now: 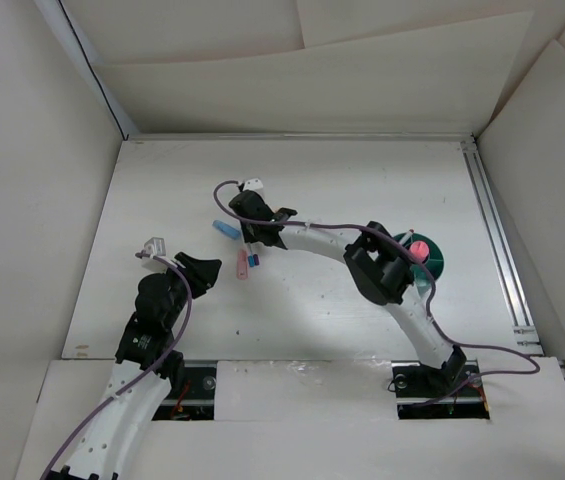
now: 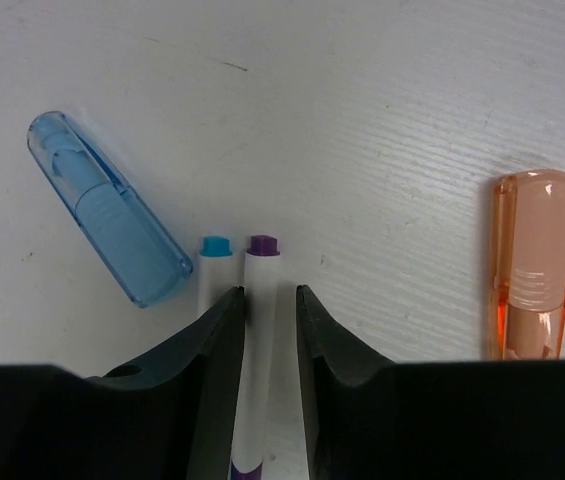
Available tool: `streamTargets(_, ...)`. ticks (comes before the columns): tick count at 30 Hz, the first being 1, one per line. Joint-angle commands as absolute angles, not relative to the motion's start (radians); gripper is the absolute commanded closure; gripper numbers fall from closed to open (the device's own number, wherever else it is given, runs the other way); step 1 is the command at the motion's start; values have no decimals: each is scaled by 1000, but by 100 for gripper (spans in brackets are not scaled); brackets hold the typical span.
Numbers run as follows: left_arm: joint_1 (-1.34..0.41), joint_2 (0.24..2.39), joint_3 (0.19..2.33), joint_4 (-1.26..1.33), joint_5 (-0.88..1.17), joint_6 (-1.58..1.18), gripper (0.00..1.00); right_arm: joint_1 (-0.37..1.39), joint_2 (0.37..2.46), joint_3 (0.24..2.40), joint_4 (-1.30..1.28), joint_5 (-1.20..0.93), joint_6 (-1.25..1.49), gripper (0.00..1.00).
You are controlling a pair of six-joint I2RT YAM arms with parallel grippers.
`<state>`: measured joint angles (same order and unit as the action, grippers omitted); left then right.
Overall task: Sort the stationery into containers
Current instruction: Pick up the pen from the center of the board.
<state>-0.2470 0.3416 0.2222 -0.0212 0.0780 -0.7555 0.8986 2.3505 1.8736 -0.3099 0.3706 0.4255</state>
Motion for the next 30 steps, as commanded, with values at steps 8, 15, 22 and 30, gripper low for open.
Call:
streamTargets(8, -250, 331, 264, -5, 84, -736, 63, 916, 2419, 1976, -396, 396, 434, 66)
streamTargets(15, -250, 331, 273, -5, 84, -736, 63, 916, 2392, 1938, -408, 419, 456, 95)
streamTargets(22, -250, 331, 273, 5, 84, -736, 63, 905, 2249, 1835, -353, 454, 456, 100)
streamTargets(30, -250, 331, 264, 14, 103, -736, 63, 763, 1768, 1562, -216, 454, 446, 100)
